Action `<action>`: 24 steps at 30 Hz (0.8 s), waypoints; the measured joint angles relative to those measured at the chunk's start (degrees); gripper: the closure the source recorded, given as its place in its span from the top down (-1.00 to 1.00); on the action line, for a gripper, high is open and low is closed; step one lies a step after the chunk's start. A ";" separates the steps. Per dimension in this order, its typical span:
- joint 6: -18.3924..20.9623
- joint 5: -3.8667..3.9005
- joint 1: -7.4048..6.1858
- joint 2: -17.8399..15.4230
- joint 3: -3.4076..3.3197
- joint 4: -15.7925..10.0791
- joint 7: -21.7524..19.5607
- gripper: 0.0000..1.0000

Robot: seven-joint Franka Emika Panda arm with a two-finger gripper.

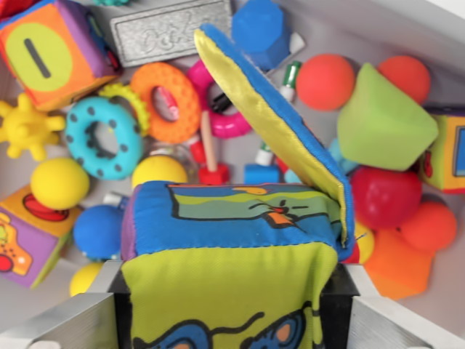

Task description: Pick an object from the bin

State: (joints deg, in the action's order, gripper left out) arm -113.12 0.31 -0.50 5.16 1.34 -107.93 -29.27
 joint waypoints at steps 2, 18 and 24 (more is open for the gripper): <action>0.66 0.00 0.00 -0.16 0.00 0.45 0.01 -1.00; 4.47 -0.03 0.00 -0.83 0.00 3.57 0.05 -1.00; 4.73 -0.03 0.00 -0.87 0.00 3.76 0.05 -1.00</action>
State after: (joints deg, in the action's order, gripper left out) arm -108.39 0.29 -0.50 4.29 1.34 -104.17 -29.23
